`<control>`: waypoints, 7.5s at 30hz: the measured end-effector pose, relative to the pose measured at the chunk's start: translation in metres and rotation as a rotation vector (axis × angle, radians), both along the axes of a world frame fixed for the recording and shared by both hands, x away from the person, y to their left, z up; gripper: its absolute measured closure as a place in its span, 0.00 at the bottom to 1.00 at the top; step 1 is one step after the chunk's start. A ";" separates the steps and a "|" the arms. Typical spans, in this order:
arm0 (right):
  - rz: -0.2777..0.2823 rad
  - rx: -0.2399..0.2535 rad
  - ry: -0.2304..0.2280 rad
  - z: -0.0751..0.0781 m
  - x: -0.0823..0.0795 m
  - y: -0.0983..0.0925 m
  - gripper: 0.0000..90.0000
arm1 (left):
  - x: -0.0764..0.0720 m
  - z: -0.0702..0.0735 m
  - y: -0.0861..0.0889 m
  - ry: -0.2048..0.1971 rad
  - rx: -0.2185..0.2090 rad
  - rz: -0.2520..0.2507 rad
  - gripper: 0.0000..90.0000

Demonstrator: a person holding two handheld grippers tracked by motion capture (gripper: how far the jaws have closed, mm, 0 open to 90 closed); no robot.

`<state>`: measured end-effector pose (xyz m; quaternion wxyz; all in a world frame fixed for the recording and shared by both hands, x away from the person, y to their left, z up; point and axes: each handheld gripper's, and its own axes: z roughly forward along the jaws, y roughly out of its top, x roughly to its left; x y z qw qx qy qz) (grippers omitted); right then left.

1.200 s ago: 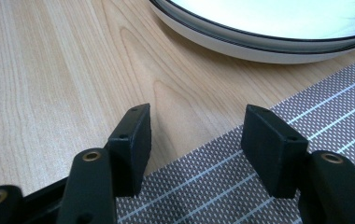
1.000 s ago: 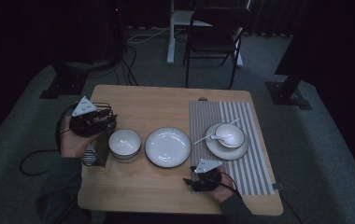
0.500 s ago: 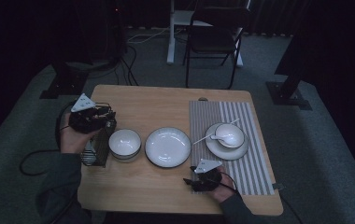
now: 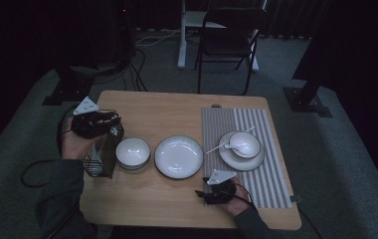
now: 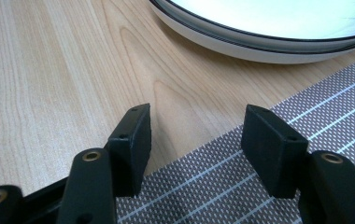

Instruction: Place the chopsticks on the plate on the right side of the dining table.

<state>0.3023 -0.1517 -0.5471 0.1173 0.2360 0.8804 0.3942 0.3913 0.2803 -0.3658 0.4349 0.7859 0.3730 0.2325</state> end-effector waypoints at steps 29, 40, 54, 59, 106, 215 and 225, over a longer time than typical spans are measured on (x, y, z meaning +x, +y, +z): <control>0.000 0.000 0.000 0.000 0.000 0.000 0.47 | 0.011 -0.010 0.009 0.024 0.023 0.014 0.70; 0.000 0.000 0.001 0.000 0.000 0.000 0.47 | 0.018 -0.018 0.014 0.051 0.024 0.021 0.69; 0.000 0.000 0.000 0.000 0.000 0.000 0.47 | 0.023 -0.025 0.016 0.070 0.058 0.038 0.69; 0.000 0.000 0.000 0.000 0.000 0.000 0.47 | 0.021 -0.023 0.014 0.032 0.114 0.066 0.74; 0.000 0.000 0.001 0.000 0.000 0.000 0.47 | -0.012 0.013 0.006 -0.172 0.150 0.142 0.93; -0.001 0.001 -0.003 0.000 0.000 0.000 0.47 | -0.027 0.030 -0.091 -0.193 0.048 -0.139 0.93; -0.003 0.001 -0.003 0.000 0.000 0.000 0.47 | -0.027 0.024 -0.100 -0.177 0.044 -0.167 0.93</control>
